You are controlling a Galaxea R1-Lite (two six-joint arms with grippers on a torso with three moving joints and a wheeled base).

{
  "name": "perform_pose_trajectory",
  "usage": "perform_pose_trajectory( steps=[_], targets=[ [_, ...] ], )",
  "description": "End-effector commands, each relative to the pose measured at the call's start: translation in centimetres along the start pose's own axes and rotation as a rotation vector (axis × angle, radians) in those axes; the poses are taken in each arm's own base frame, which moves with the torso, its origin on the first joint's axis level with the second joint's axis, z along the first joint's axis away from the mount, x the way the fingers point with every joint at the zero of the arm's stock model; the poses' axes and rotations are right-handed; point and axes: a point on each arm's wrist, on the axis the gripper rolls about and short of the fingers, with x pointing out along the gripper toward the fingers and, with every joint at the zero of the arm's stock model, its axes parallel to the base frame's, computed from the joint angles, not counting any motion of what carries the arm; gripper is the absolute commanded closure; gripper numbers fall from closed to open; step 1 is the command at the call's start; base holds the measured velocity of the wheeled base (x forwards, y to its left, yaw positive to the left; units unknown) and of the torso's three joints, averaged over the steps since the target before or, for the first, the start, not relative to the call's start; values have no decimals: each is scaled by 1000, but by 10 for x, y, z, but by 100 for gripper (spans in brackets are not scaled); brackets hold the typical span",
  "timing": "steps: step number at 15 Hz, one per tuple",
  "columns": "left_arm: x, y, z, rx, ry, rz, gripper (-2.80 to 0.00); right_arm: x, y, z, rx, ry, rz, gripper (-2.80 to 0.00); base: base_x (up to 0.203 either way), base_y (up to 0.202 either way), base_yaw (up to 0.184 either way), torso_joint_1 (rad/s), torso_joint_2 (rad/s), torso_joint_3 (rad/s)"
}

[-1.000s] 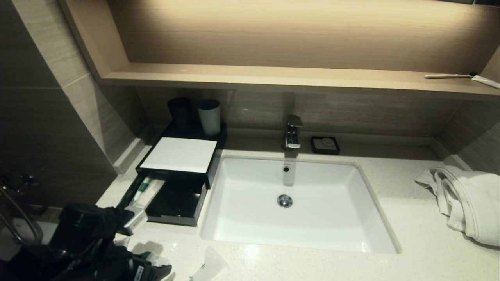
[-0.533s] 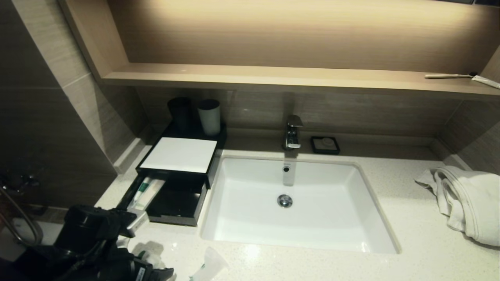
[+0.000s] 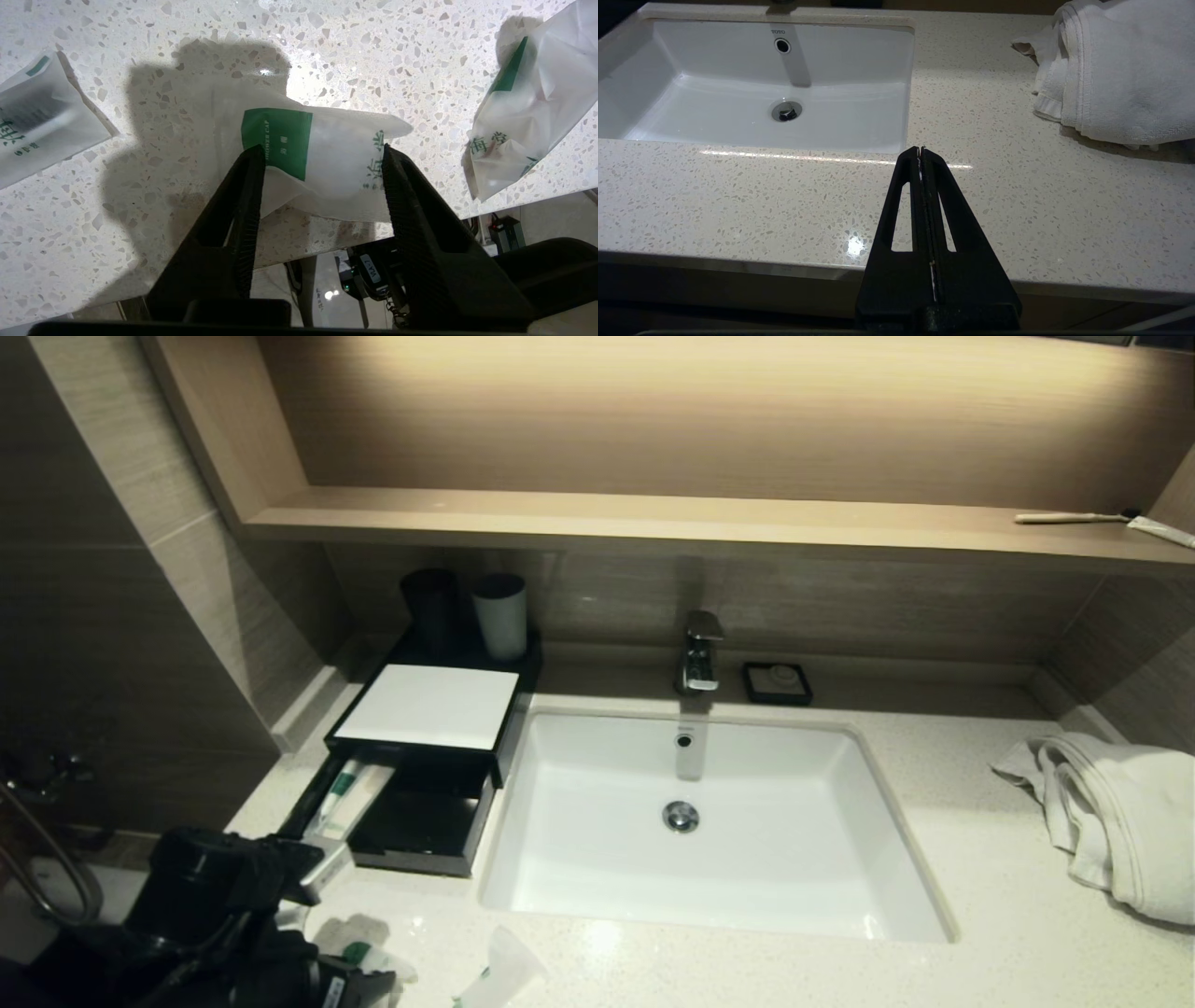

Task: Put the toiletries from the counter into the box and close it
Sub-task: Pick up the bathroom toiletry, then place the bathroom toiletry into the drawer

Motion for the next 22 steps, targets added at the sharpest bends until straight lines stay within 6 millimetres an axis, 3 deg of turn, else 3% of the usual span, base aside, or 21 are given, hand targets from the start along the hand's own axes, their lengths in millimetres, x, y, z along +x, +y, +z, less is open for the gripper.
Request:
perform_pose_trajectory(
  steps=[1,7,12,15,19,22],
  targets=[
    [-1,0,0,0,-4,-1,0,0,0,0,0,0,0,0,0,0,0,0,0,0],
    [-7,-1,1,2,-34,-3,0,0,0,0,0,0,1,0,0,0,0,0,0,0],
    [-34,-3,10,7,-178,18,0,0,0,0,0,0,1,0,0,0,0,0,0,0],
    [-43,-5,27,11,-247,22,0,0,0,0,0,0,1,0,0,0,0,0,0,0],
    [-30,-5,64,5,-284,55,0,0,0,0,0,0,-1,0,0,0,0,0,0,0],
    [-8,-2,90,-6,-274,80,0,0,0,0,0,0,0,0,0,0,0,0,0,0]
  ],
)
